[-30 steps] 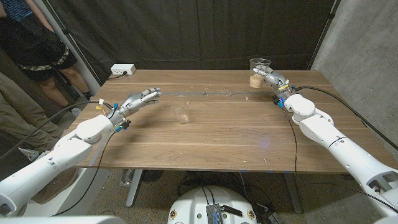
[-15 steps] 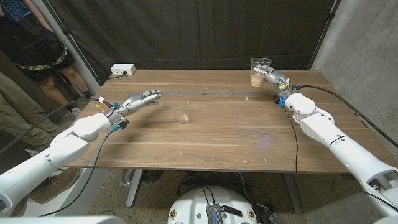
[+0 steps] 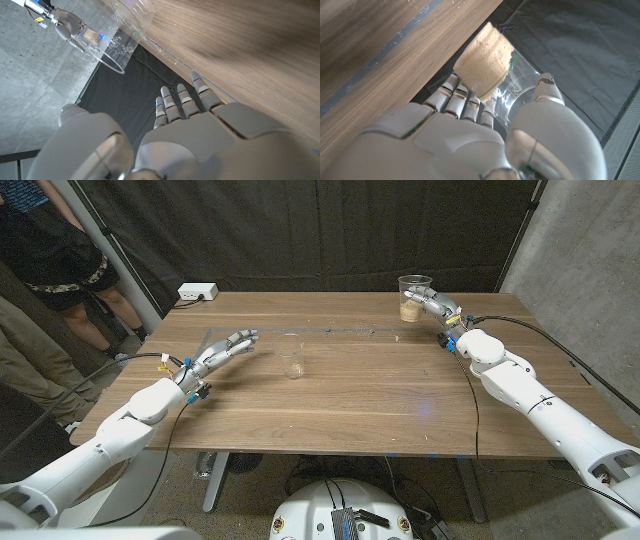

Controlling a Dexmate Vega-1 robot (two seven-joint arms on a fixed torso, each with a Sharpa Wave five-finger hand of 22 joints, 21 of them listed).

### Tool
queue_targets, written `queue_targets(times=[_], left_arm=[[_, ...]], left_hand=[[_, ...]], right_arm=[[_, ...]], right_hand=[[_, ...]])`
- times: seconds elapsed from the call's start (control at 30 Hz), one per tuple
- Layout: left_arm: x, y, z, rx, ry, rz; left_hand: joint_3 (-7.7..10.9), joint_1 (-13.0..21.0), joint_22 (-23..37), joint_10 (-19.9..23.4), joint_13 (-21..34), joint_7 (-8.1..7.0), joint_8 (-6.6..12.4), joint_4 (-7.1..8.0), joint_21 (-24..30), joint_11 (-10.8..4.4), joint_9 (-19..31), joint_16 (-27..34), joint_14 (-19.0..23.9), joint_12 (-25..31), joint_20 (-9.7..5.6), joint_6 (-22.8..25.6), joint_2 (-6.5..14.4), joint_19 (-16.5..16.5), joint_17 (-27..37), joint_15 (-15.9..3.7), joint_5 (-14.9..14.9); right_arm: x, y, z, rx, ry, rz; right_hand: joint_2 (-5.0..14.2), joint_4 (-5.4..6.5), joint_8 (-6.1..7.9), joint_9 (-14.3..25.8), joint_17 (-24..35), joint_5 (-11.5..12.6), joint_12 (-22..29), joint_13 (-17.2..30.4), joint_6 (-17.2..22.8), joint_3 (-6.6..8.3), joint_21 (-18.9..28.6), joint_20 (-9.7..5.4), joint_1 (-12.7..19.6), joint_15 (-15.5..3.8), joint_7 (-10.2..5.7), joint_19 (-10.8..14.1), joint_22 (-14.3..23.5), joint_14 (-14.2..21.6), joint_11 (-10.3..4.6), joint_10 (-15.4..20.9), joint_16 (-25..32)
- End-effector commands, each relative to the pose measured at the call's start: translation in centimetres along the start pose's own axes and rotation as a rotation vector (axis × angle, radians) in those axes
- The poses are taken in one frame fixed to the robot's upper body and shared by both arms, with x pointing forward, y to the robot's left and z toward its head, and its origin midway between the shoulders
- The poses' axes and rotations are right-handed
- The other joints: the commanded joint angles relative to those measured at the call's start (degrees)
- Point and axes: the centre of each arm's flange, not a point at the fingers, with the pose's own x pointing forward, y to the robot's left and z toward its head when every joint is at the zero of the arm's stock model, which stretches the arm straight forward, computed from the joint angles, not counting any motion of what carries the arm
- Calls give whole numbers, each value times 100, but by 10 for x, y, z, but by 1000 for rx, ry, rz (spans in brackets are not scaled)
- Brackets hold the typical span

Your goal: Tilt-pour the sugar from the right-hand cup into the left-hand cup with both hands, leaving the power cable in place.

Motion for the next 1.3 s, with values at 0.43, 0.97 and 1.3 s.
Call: queue_targets(times=[0.43,0.97,1.3], left_arm=[[28,-22,-12,141,-87,-91],[38,-20,-7,187,-88,-154],[40,-25,-7,184,-92,-186]], left_hand=[[-96,55,4,-59,17,-56,-8,-7,26,-29,32,4,21,15,-24,-88,15,22,25,-412,71],[-146,185,0,-102,16,-77,-21,-62,8,-41,33,-15,-2,18,-28,-155,19,-20,19,-424,110],[-175,263,-2,-146,16,-73,-33,-94,4,-44,34,-25,-22,12,-31,-209,24,-33,17,-416,133]], right_arm=[[-5,-7,4,-50,-17,-29],[-12,-6,6,-55,-20,-47],[-16,-6,9,-59,-19,-50]], right_hand=[[58,24,34,29,31,2,67,52,81,11,24,-12,-16,-1012,6,15,27,95,27,52,-35],[58,32,42,32,45,1,83,76,108,9,23,-11,-34,-1012,17,17,26,103,23,65,-65],[60,30,49,33,57,2,89,92,127,11,20,-13,-33,-1014,27,14,25,113,30,65,-80]])
